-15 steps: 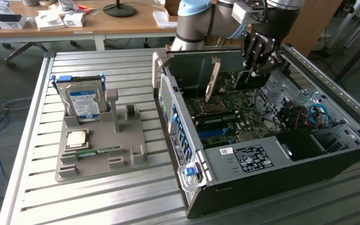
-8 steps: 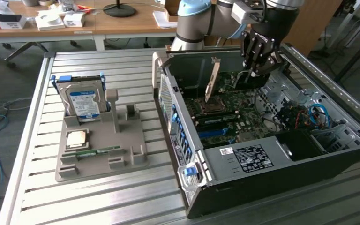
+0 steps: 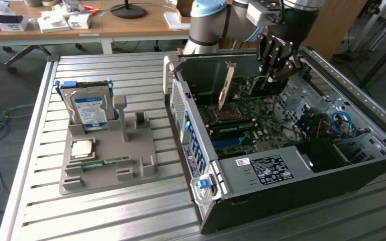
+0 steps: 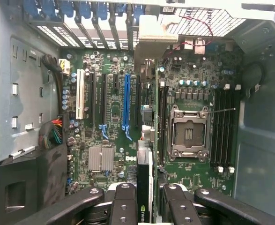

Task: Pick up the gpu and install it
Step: 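Insert the gpu into the slot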

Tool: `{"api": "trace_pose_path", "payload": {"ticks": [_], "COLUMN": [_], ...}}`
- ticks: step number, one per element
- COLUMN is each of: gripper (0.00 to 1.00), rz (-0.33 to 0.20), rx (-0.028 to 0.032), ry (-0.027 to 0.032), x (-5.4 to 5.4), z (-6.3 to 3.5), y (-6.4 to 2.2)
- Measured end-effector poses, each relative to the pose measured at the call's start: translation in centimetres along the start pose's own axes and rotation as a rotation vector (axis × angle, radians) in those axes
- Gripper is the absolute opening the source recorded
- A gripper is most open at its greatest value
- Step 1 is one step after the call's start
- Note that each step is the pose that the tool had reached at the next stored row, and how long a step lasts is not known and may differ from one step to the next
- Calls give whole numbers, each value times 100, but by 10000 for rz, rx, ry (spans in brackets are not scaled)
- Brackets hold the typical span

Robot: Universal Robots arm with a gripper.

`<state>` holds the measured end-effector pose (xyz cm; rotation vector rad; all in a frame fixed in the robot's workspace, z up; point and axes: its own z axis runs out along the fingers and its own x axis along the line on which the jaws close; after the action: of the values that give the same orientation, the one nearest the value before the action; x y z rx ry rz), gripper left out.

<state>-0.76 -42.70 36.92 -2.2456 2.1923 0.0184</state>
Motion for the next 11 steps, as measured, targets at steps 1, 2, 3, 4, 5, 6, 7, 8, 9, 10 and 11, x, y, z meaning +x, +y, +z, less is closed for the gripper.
{"api": "trace_pose_path", "payload": {"ticks": [1,2,3,4,5,6,7,8,9,10,11], "gripper": [26,26,26,26,26,26,26,26,26,26,26], "rz": [0,-1,-1,-1,-1,-2,-1,0,-1,-1,-2], "rx": [0,0,0,0,1,0,0,0,1,1,2], "ry": [0,-1,0,-1,0,0,-1,0,-1,-3,-5], "x": [0,0,0,0,-1,-1,-1,-1,-2,-2,-2], "z": [0,0,1,1,1,1,1,2,3,6,12], "y": [4,7,12,17,23,28,33,37,40,42,43]}}
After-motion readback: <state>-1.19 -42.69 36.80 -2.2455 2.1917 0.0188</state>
